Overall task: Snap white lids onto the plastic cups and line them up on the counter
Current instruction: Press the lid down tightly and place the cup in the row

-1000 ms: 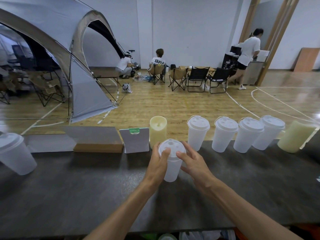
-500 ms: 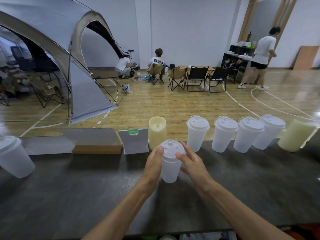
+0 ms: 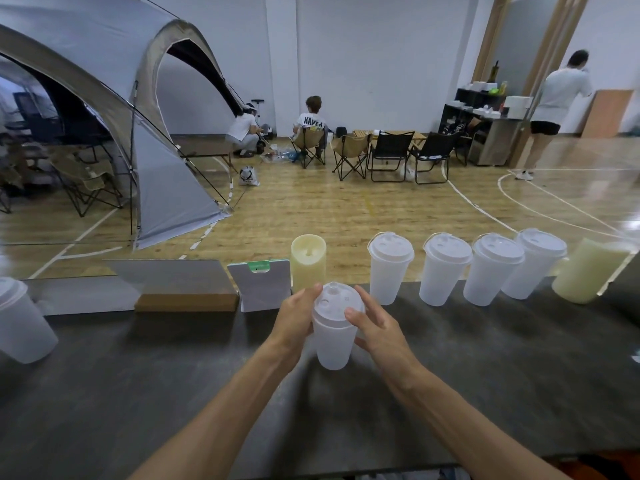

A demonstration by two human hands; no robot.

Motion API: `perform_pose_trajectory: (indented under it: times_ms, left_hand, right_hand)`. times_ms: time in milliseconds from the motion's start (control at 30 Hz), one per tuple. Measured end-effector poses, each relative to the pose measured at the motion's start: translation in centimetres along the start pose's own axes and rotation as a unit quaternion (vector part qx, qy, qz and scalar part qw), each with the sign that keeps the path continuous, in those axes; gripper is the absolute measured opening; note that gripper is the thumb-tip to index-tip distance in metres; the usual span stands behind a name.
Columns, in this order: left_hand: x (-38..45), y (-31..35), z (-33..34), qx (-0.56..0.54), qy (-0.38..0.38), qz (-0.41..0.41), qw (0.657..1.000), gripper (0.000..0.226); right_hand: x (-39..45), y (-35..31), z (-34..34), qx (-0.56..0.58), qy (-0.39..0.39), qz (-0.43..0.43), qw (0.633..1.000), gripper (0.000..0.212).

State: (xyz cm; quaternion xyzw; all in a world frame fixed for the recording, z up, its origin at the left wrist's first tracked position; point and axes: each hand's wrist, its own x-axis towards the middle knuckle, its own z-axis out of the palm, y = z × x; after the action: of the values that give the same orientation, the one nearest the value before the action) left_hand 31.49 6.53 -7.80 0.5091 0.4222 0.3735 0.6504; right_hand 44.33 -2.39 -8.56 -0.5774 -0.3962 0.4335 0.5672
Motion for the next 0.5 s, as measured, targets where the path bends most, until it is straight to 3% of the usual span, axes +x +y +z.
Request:
perform_pose_trajectory:
  times_ms: [500]
  left_hand:
    - [2.3, 3.9, -0.1, 0.023, 0.016, -0.041, 0.999, 0.010]
  right_hand:
    - [-0.4, -1.0, 0.3, 0.014, 0.007, 0.005, 1.000, 0.047]
